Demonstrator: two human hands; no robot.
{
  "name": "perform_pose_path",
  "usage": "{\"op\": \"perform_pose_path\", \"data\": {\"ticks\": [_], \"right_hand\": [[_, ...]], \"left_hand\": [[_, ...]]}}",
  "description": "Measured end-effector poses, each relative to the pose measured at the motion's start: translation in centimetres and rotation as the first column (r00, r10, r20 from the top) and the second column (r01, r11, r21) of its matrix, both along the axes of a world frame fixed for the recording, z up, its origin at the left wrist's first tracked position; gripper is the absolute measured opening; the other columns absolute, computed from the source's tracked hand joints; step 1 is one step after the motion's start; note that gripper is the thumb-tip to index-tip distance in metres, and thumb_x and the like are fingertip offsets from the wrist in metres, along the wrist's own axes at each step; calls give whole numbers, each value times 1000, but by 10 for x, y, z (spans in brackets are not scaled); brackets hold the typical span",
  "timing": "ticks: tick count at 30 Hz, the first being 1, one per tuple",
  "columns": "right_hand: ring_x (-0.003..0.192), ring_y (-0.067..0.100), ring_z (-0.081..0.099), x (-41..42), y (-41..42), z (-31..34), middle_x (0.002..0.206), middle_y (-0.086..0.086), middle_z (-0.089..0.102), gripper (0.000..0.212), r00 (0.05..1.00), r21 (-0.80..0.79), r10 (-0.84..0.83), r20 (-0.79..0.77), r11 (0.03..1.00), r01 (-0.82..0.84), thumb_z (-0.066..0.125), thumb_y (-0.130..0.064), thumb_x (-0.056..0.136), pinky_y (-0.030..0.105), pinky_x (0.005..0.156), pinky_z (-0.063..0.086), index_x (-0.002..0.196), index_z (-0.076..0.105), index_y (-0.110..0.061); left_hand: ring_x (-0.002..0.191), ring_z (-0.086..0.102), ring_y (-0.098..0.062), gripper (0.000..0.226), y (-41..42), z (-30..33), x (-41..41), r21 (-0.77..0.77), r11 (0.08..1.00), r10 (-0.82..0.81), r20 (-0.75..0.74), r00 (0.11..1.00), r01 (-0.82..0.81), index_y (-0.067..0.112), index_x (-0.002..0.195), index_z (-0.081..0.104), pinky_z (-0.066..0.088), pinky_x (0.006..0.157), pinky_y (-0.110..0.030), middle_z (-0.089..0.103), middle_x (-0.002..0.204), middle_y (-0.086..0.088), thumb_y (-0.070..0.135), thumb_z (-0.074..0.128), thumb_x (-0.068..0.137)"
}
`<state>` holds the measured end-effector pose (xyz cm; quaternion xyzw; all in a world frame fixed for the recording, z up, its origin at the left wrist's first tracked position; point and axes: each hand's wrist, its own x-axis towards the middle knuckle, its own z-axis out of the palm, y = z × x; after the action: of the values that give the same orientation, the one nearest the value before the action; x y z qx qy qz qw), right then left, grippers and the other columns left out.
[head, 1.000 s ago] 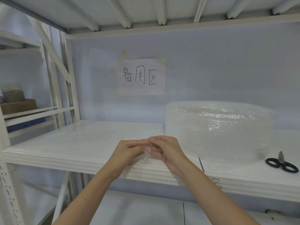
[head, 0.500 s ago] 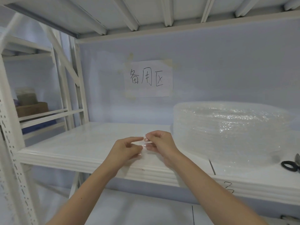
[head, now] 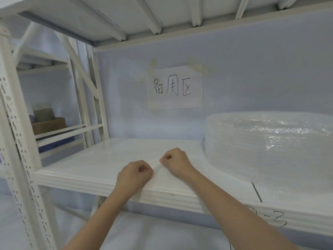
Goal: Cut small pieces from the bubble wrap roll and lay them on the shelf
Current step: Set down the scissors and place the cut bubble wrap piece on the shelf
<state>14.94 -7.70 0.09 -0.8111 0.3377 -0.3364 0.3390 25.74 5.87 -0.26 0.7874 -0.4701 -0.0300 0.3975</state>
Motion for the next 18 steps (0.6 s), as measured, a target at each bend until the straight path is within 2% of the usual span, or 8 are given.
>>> {"op": "perform_pose_path", "data": {"ticks": [2,4,6,7,10,12,15,18], "right_hand": [[67,22,61,3,-4,-3,76,4,70,24,996,-55,-30,-79,998,26,65,-24,87,30,62,46,68,70,-9],[53,23,40,4,-4,-5,56,6,49,42,995,-109,-50,-91,993,40,60,-20,90,30,54,33,51,46,-11],[53,21,23,-1,0,-3,53,1,25,51,997,-151,-46,-57,988,37,55,-15,93,31,54,23,53,23,-18],[55,21,21,-6,3,-1,54,1,23,51,998,-170,-43,-36,985,36,53,-15,94,31,55,22,55,20,-19],[57,32,34,-41,20,6,57,15,43,42,999,-226,-32,-32,974,24,50,-18,94,39,53,34,55,40,-7],[66,33,54,-83,36,12,72,20,63,39,999,-259,-32,-20,966,26,47,-23,94,41,63,48,71,57,6],[52,23,45,-172,55,17,69,25,60,46,991,-245,-120,51,961,129,50,-32,91,31,54,39,69,54,8],[48,25,39,-262,63,16,61,28,55,54,922,-280,-383,49,881,381,49,-41,83,33,51,36,52,42,1]], "left_hand": [[78,66,-12,9,-1,-2,2,-6,1000,-6,9,1000,6,31,74,71,55,80,-34,72,78,13,29,67,82],[79,66,-10,11,-1,-1,3,-19,1000,-9,4,1000,9,32,74,72,55,80,-35,73,78,14,29,66,83],[77,67,-10,14,0,0,3,-47,999,-20,-28,999,19,31,73,73,57,79,-36,73,76,15,27,66,84],[76,67,-10,15,2,1,2,-70,997,-26,-51,998,22,30,73,74,58,78,-37,74,76,14,25,66,85],[79,69,-11,16,9,8,-4,-155,987,-46,-85,995,33,26,74,75,57,79,-37,73,77,19,20,67,87],[83,68,-13,16,14,14,-12,-246,967,-91,-87,992,67,23,77,74,53,79,-31,72,82,23,16,67,89],[88,67,-11,11,15,23,-41,-381,914,-194,-114,974,137,15,87,75,49,77,-20,74,90,11,15,65,92],[85,66,-4,11,6,29,-80,-416,878,-322,-146,935,237,14,91,75,47,76,-18,74,96,9,18,65,93]]}}
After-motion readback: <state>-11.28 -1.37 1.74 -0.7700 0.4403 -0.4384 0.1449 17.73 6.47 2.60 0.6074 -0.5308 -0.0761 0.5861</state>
